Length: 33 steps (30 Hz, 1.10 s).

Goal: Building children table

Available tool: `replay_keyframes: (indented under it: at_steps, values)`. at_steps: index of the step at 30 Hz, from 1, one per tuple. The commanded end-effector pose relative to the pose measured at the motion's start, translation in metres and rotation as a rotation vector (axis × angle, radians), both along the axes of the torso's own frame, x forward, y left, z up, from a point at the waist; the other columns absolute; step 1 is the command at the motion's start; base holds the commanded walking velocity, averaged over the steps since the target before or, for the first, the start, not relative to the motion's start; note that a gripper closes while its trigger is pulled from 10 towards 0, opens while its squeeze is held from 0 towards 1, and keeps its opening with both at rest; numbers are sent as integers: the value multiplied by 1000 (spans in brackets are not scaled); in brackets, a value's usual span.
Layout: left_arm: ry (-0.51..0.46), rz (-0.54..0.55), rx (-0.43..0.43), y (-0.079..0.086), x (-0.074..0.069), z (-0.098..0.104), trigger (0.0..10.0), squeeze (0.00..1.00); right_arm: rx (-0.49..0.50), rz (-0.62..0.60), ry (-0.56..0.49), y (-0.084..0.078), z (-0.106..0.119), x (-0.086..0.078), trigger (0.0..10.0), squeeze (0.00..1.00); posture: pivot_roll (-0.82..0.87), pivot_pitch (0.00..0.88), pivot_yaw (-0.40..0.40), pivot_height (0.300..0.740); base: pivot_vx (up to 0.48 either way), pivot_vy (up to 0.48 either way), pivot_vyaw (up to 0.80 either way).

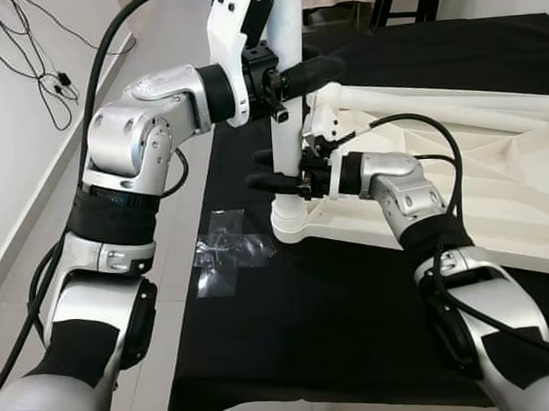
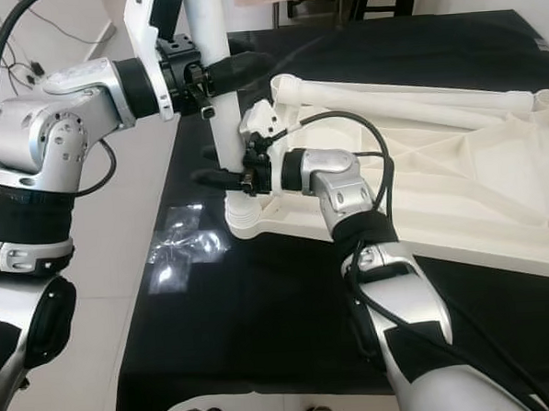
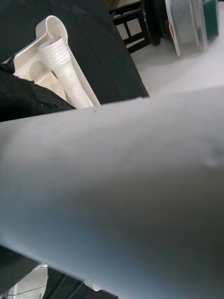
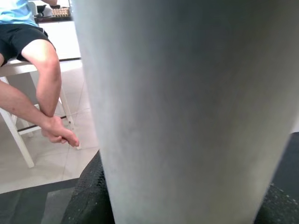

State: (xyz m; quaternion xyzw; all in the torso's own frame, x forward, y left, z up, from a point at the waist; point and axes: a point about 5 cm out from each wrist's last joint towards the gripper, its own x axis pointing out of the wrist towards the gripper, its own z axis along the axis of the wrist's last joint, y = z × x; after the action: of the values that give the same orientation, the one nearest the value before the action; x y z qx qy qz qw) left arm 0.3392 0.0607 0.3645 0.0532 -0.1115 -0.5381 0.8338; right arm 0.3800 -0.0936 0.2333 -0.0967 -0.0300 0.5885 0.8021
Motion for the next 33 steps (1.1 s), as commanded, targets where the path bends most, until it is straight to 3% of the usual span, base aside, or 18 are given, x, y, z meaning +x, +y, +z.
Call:
replay_keyframes:
  at_steps: [1, 2, 4, 5, 8, 10, 11, 12, 13, 14, 16, 28, 33]
  values:
    - [37, -56, 54, -19, -3, -12, 235, 1000, -73, 71, -3, 21, -5, -4, 0, 0, 26, 160, 59, 740, 0, 0, 0]
    - [42, -48, 46, -19, -2, -12, 10000, 1000, -79, 64, -10, 20, -6, -4, 0, 0, 24, 158, 56, 740, 0, 0, 0]
    - [45, -38, 40, -19, -2, -12, 10000, 1000, -85, 35, -24, 20, -7, -3, 0, 0, 23, 158, 51, 740, 0, 0, 0]
    - [48, -19, 30, -16, 0, -10, 10000, 0, -88, -28, -37, 18, -10, -1, 0, 0, 19, 158, 43, 740, 0, 0, 0]
    - [49, -2, 22, -12, 1, -9, 10000, 0, -98, -109, -50, 17, -15, 0, 0, 0, 19, 159, 41, 740, 0, 0, 0]
    - [52, 40, 12, 1, 2, -8, 10000, 0, -115, -263, -96, 19, -32, -3, 0, 0, 19, 163, 35, 740, 0, 0, 0]
    - [68, 79, 5, 13, 3, -11, 10000, 0, -167, -673, -179, 15, -57, -11, 0, 0, 9, 176, 25, 740, 0, 0, 0]
    - [79, 106, 12, 21, 4, -15, 10000, 0, -136, -742, -159, 20, -72, -30, 0, 0, 27, 189, 21, 740, 0, 0, 0]
    - [79, 106, 12, 21, 4, -15, 10000, 0, -136, -742, -159, 20, -72, -30, 0, 0, 27, 189, 21, 740, 0, 0, 0]
    - [89, 132, 23, 28, 3, -20, 10000, 0, -72, -769, -123, 28, -81, -53, 0, 0, 11, 171, 30, 740, 0, 0, 0]
    - [92, 136, 24, 30, 3, -21, 10000, 0, -61, -759, -111, 33, -83, -57, 0, 0, 11, 171, 29, 740, 0, 0, 0]
    - [75, 130, 11, 26, 1, -15, 10000, 0, -42, -810, -101, 38, -69, -41, 0, 0, 17, 161, 17, 740, 0, 0, 0]
    - [42, 61, 38, 37, -10, -16, 10000, 0, -42, -817, -87, 32, -59, -41, 0, 0, 16, 161, 18, 740, 0, 0, 0]
